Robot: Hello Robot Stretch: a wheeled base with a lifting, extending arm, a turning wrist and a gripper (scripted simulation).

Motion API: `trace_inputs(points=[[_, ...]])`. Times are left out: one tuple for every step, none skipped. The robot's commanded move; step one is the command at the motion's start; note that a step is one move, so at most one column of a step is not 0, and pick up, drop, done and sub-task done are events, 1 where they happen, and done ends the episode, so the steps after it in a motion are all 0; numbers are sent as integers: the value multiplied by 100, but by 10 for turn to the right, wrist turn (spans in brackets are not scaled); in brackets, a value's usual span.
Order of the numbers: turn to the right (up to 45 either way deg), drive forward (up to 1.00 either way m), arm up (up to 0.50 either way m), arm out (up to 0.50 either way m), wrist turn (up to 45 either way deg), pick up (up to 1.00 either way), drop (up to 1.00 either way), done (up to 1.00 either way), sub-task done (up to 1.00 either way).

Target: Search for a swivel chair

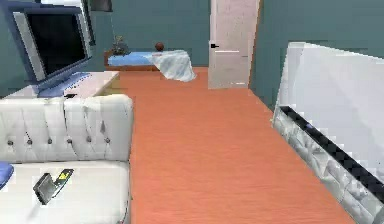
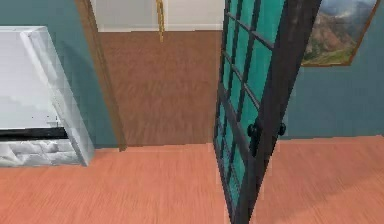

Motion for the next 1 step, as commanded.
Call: trace_inputs(points=[[270, 0, 0, 0, 0, 0, 0, 0, 0]])
